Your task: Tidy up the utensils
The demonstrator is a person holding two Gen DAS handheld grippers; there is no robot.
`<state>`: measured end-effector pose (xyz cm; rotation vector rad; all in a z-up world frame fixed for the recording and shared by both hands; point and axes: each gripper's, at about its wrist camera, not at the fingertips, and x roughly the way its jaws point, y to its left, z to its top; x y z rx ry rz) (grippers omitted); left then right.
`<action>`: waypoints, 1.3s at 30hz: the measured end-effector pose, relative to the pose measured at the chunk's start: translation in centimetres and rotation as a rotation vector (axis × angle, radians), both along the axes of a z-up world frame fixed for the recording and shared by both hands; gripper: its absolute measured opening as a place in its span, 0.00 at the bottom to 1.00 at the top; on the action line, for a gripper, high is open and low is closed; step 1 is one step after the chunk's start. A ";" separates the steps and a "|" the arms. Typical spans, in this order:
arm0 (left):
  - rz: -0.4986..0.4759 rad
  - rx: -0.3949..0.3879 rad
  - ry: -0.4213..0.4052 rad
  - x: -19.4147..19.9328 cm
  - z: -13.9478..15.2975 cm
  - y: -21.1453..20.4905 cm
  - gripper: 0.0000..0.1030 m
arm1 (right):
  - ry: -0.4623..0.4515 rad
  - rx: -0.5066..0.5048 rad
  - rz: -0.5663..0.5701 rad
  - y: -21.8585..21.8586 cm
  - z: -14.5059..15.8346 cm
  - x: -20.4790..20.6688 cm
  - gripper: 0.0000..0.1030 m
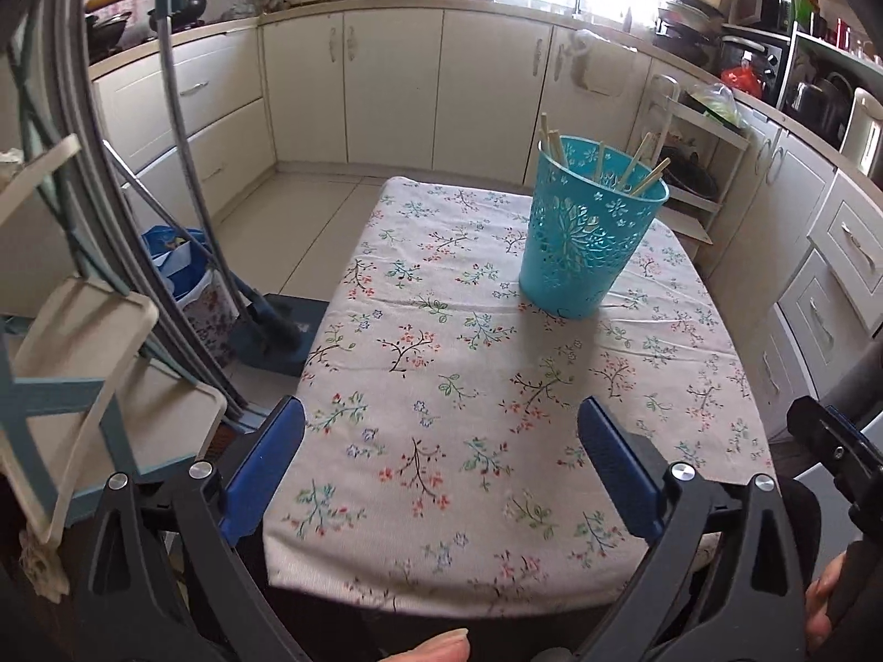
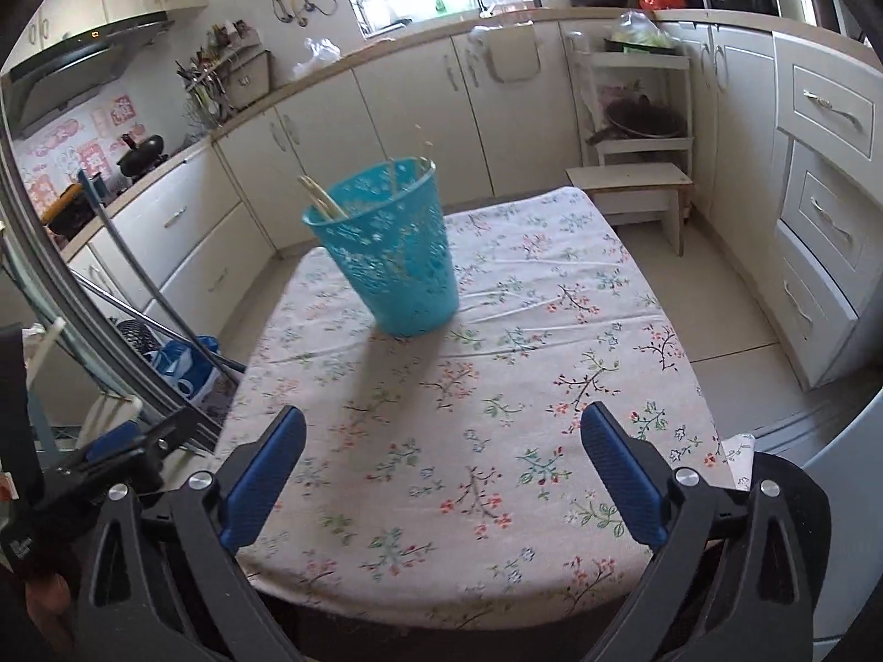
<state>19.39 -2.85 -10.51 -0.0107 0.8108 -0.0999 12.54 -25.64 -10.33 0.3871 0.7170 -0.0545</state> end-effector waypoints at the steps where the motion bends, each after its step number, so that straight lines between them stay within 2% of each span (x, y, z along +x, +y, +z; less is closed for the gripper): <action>1: 0.000 0.007 -0.008 -0.6 0.5 0.0 0.92 | -0.006 0.003 0.007 0.3 0.6 -0.5 0.93; 4: -0.003 0.036 -0.030 -2.8 2.2 -0.3 0.92 | -0.006 0.020 0.022 0.8 2.2 -2.0 0.93; 8: -0.048 0.039 0.019 -4.8 4.2 -0.3 0.92 | -0.023 0.040 0.026 1.2 4.3 -4.1 0.93; 14: -0.054 0.103 -0.064 -9.6 6.9 -0.4 0.92 | -0.049 0.043 0.050 2.3 7.4 -8.1 0.93; 18: -0.031 0.093 -0.085 -12.1 7.8 0.3 0.92 | -0.075 0.046 0.063 3.2 8.9 -10.9 0.93; 28: 0.004 0.082 -0.142 -16.2 9.1 2.1 0.92 | -0.119 0.049 0.046 4.7 10.0 -15.9 0.93; 35: -0.018 0.093 -0.201 -19.1 10.7 2.1 0.92 | -0.163 -0.012 0.044 5.7 11.1 -18.1 0.93; 39: 0.007 0.086 -0.257 -20.3 11.8 2.8 0.92 | -0.182 -0.042 0.058 6.3 11.6 -18.7 0.93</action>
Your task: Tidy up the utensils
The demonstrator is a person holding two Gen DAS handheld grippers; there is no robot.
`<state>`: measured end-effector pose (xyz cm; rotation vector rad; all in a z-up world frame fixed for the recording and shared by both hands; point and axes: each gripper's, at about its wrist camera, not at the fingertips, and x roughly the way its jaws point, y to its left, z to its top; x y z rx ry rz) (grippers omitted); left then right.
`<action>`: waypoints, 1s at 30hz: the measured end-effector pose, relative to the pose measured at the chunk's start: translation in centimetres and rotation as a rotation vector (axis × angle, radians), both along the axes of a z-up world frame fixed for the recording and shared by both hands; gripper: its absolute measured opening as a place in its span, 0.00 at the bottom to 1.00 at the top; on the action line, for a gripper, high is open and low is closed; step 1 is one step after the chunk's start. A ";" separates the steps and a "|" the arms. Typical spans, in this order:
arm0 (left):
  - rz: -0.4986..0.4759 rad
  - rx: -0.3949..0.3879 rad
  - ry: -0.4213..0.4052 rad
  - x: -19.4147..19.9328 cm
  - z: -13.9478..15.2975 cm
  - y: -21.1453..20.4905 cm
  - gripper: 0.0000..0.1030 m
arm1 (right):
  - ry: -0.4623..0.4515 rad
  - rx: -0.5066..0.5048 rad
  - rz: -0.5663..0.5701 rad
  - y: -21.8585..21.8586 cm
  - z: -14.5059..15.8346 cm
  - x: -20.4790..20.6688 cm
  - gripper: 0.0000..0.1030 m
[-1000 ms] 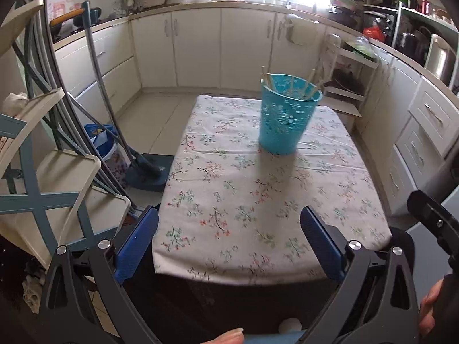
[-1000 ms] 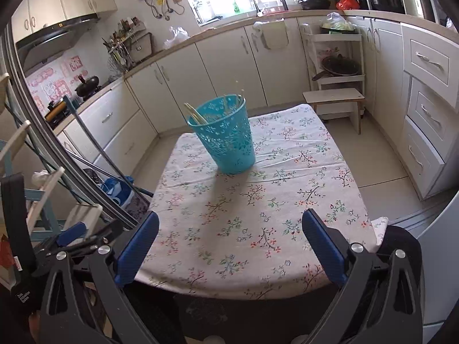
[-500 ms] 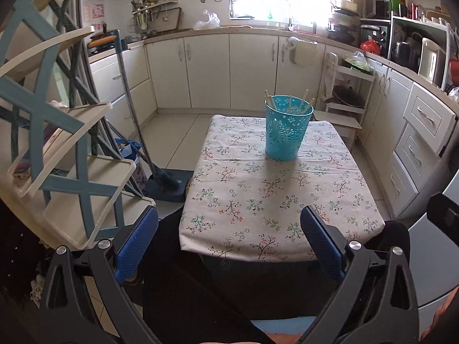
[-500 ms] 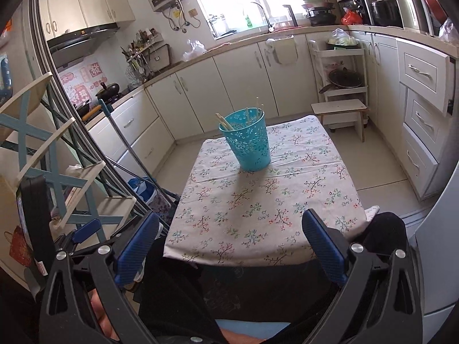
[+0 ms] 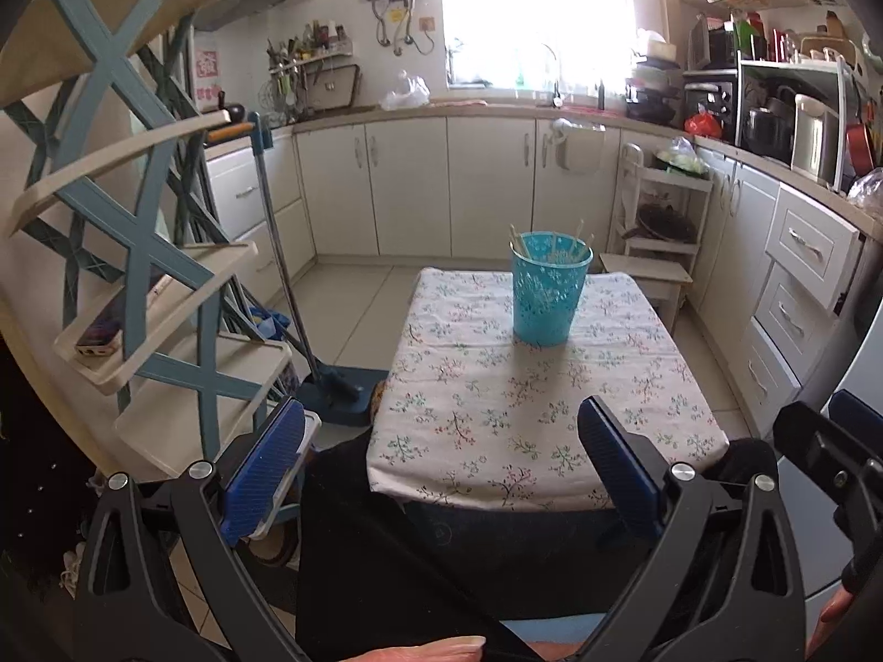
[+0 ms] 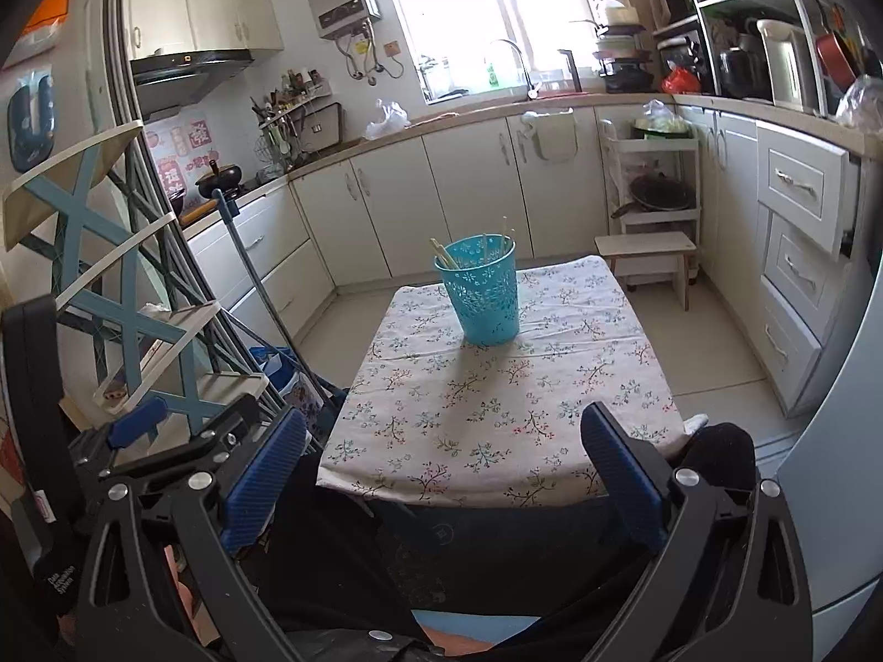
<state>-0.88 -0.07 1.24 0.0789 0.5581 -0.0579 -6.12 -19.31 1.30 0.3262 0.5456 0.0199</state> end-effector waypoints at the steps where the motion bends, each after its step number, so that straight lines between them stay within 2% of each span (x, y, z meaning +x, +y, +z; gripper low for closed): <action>1: 0.003 -0.009 -0.009 -0.2 0.2 0.2 0.92 | -0.006 -0.003 0.000 0.1 0.1 -0.1 0.93; 19: 0.004 -0.046 -0.011 -0.8 0.6 0.8 0.92 | -0.052 -0.047 0.008 0.3 1.2 -1.4 0.93; 30: 0.005 -0.043 0.002 -0.5 0.3 0.8 0.92 | -0.040 -0.046 0.015 0.4 1.2 -1.3 0.93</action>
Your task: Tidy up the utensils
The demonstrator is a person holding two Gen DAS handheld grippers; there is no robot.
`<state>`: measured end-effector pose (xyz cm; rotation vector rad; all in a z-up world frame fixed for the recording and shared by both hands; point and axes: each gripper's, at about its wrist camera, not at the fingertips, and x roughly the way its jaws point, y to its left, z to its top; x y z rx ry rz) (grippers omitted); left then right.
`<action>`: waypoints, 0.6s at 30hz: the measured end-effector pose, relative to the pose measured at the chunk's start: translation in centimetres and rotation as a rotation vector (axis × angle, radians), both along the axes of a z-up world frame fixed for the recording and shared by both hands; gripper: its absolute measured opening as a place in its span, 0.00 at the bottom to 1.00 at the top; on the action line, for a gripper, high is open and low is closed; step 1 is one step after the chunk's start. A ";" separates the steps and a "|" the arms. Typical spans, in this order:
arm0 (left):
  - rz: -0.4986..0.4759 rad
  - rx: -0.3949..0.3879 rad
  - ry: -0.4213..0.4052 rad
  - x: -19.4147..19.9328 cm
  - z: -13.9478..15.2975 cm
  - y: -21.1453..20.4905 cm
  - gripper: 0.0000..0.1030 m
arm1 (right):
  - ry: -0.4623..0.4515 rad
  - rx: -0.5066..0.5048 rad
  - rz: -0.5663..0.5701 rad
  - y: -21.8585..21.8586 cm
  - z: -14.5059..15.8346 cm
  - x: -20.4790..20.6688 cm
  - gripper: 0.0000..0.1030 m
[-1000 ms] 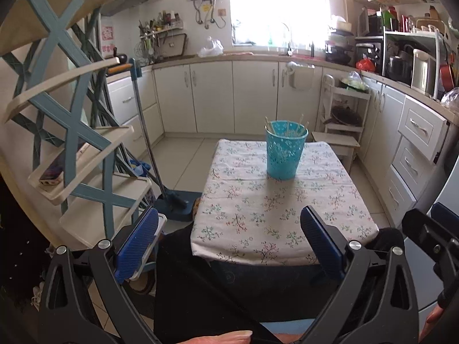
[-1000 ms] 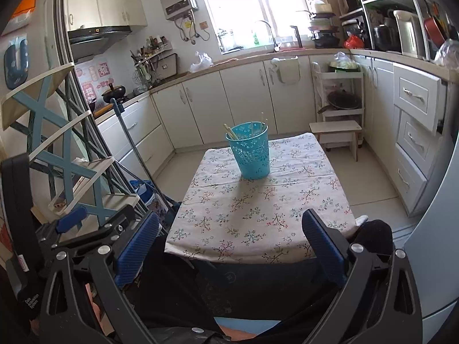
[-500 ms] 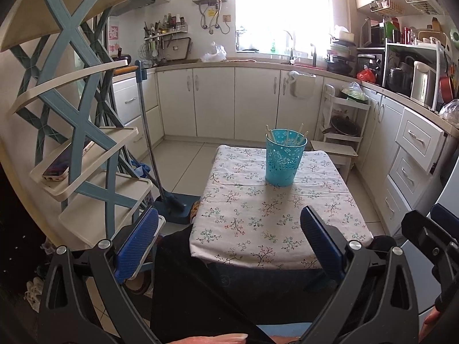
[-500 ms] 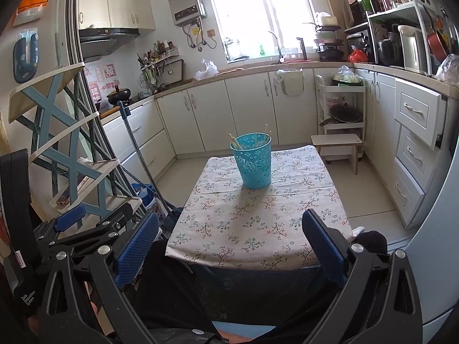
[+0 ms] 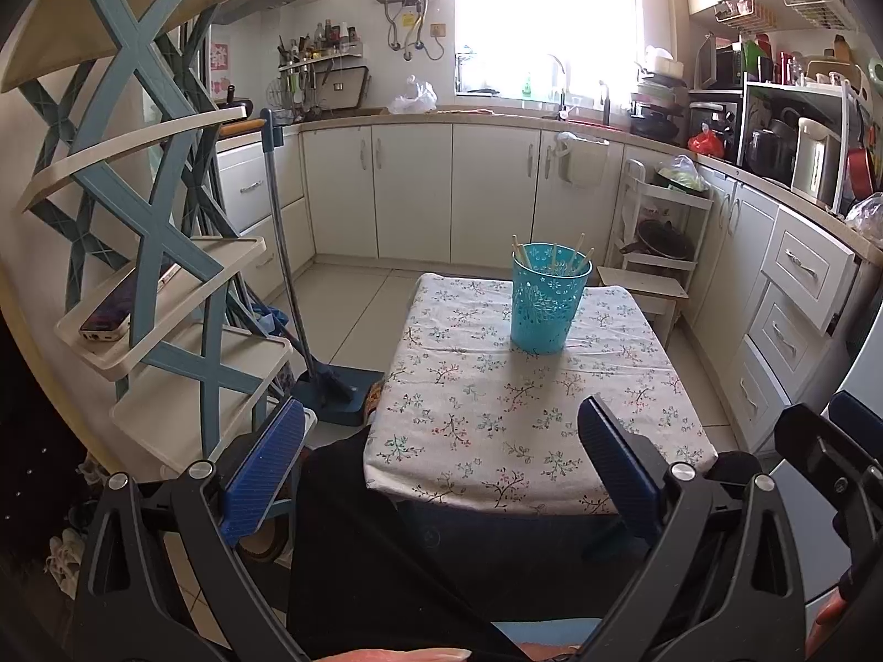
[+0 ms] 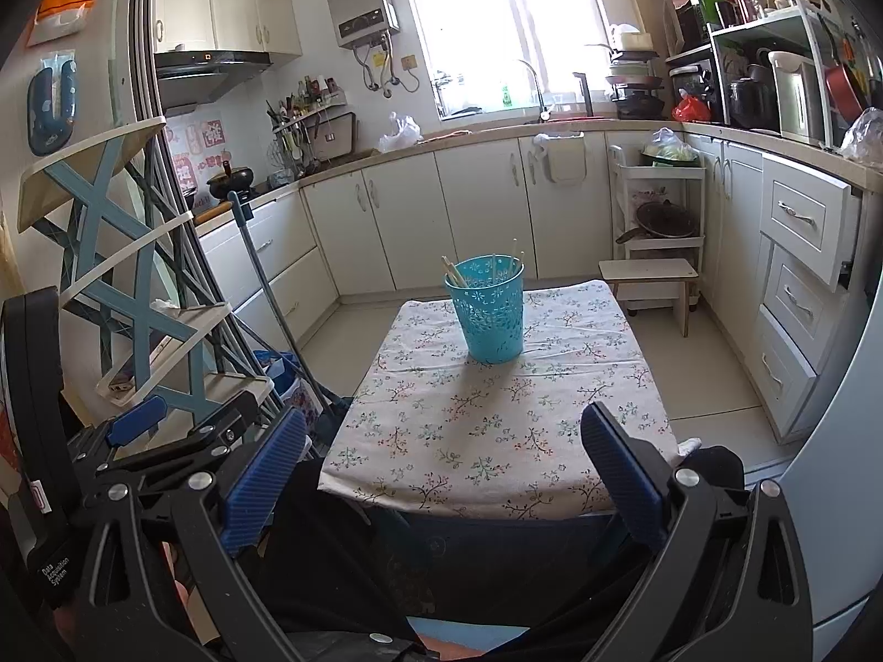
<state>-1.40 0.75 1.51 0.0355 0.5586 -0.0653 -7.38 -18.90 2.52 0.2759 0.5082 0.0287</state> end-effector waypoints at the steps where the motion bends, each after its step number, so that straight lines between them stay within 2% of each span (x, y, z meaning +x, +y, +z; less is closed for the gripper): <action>1: 0.000 0.001 0.000 0.0 0.0 -0.1 0.92 | -0.001 0.000 0.000 0.0 0.0 0.0 0.93; 18: -0.004 0.000 0.005 0.1 -0.2 0.0 0.92 | 0.005 -0.001 0.004 0.6 -0.3 0.1 0.93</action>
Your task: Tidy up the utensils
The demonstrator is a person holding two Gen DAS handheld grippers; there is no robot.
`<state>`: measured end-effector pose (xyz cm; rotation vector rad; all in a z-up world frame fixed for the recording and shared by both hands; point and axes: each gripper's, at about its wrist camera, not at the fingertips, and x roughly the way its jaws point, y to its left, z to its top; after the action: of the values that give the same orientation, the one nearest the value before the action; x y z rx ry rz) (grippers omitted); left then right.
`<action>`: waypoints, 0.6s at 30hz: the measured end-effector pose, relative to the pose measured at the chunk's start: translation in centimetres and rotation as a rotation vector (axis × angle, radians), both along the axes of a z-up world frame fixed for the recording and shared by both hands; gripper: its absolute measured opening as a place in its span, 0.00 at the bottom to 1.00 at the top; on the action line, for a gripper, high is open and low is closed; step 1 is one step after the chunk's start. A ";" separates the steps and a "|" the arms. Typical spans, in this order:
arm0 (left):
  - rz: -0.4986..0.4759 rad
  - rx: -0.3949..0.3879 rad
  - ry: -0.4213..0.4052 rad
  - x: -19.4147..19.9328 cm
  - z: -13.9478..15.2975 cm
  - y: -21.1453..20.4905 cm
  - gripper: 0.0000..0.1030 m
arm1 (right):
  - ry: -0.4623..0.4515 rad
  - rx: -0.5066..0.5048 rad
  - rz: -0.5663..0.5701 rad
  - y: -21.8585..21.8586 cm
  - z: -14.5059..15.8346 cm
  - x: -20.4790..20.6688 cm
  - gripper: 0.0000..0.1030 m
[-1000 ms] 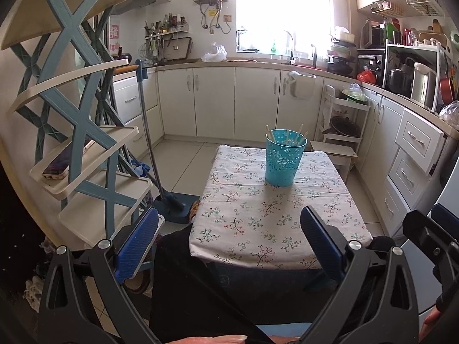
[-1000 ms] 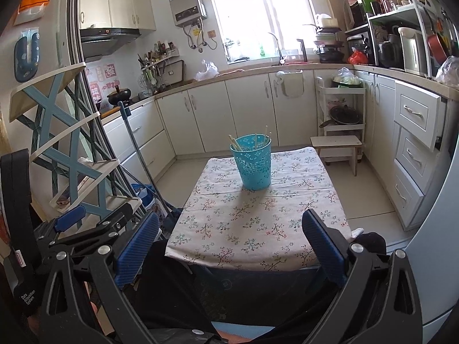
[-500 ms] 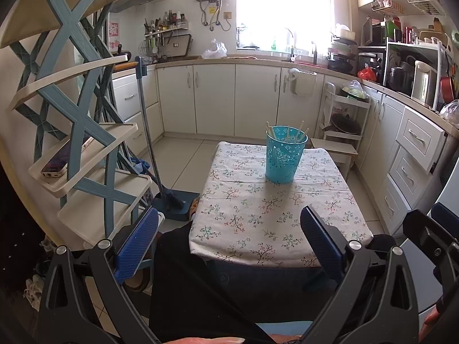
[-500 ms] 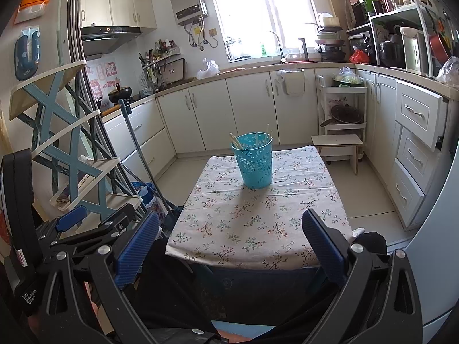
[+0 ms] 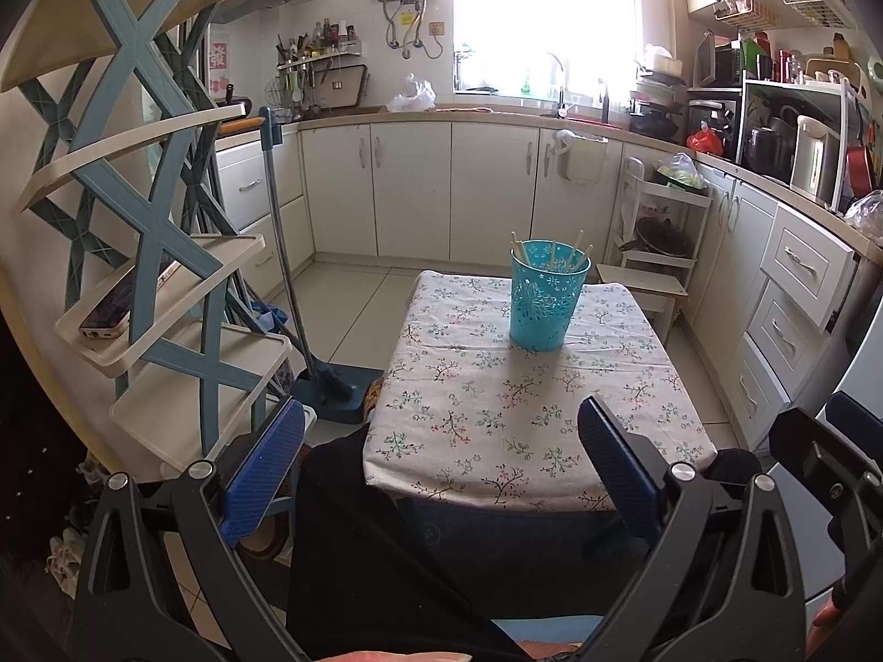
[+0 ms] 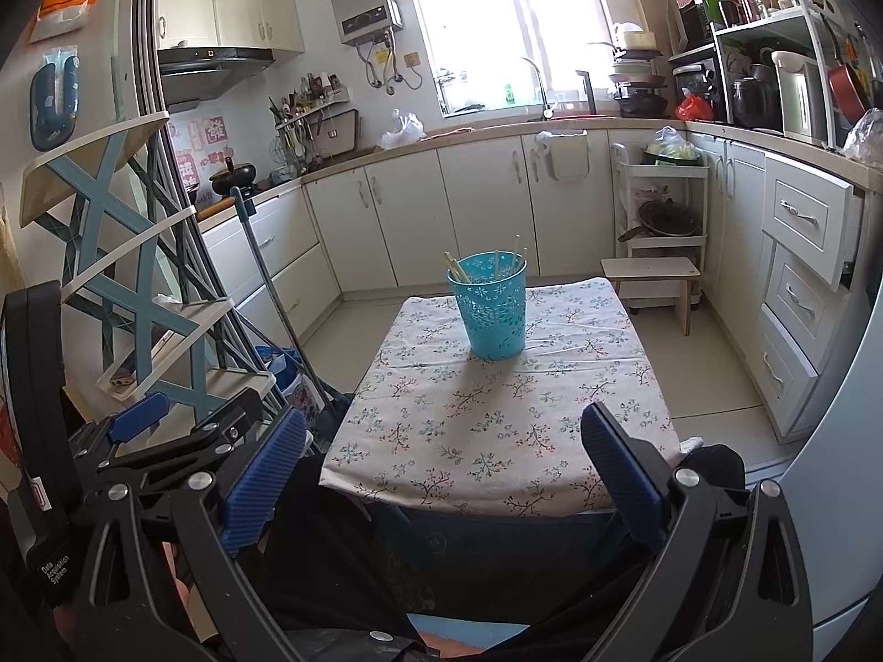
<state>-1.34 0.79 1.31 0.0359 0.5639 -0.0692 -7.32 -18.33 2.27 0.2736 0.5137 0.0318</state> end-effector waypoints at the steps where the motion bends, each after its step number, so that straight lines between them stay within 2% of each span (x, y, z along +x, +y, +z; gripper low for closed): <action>1: -0.001 0.000 0.001 0.0 0.0 0.0 0.92 | 0.000 0.000 0.000 0.0 0.0 0.0 0.93; 18: -0.012 0.007 0.010 0.0 -0.3 -0.1 0.92 | 0.006 0.002 0.005 0.2 -0.3 0.1 0.93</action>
<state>-1.38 0.66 1.01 0.0460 0.5742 -0.0786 -7.26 -18.17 1.94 0.2741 0.5200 0.0362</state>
